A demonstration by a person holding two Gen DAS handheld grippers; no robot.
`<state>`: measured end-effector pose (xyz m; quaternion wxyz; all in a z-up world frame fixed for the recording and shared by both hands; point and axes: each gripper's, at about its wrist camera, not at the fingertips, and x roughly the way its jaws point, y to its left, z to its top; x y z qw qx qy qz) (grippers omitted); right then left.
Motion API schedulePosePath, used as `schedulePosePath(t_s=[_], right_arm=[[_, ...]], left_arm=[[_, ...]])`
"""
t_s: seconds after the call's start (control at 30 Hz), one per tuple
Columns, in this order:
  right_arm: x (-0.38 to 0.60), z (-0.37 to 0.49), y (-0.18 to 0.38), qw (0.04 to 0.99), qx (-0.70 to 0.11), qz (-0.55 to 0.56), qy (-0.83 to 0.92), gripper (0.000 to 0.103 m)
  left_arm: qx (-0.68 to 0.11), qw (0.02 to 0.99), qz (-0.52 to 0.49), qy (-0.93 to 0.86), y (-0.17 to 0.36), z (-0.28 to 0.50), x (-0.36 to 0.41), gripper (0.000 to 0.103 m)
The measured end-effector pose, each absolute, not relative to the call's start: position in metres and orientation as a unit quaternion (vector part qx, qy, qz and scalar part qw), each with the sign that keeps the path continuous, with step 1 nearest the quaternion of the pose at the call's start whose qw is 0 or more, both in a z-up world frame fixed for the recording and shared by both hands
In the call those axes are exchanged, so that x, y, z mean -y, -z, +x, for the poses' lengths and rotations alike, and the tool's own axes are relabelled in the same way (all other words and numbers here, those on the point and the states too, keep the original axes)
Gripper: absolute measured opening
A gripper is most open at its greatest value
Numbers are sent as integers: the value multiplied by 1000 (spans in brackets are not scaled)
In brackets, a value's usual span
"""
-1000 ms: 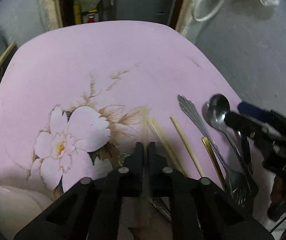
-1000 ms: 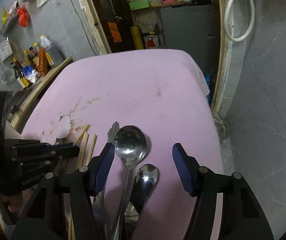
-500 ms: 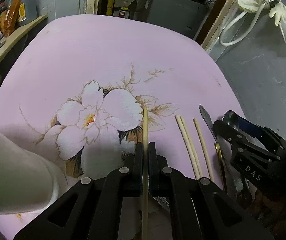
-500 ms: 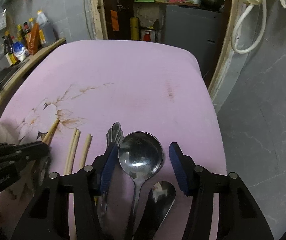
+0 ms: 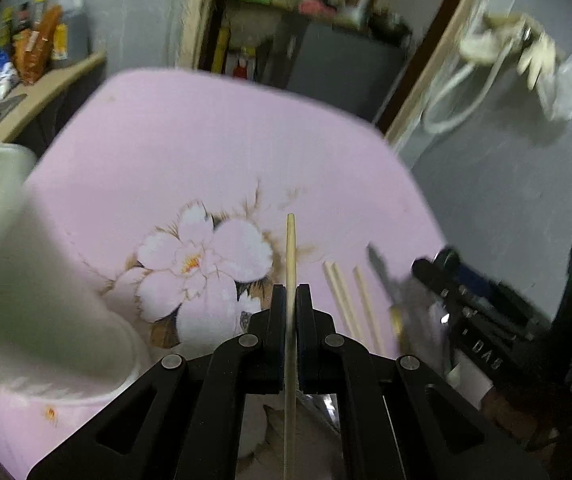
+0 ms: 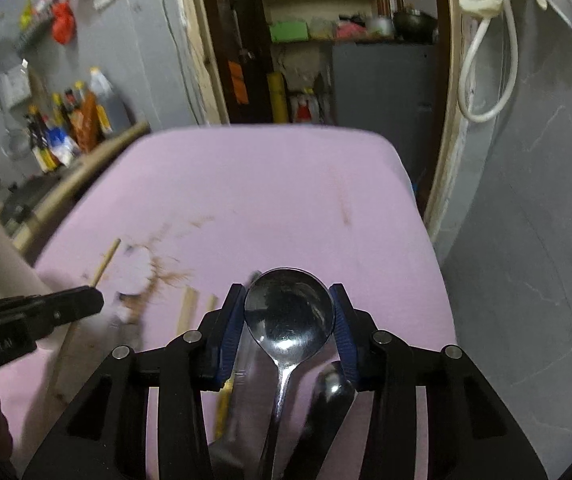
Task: Organize utensils
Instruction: 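Carry chopstick and spoon over the white caddy and open both tools to drop them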
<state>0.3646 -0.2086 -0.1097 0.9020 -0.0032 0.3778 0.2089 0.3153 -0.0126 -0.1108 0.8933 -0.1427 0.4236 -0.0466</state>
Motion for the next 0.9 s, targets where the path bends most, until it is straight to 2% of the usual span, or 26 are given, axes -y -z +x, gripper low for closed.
schedulePosePath(t_s=[0.5,0.9], right_arm=[[183,316,50,936,-282,-6,-209,39],[153,285,0,954,-222,-2,-202,38]], left_arm=[[-330,924,-185,54,27,253,-29,3],[-225,944,-240,28,-35,234,-127,3]])
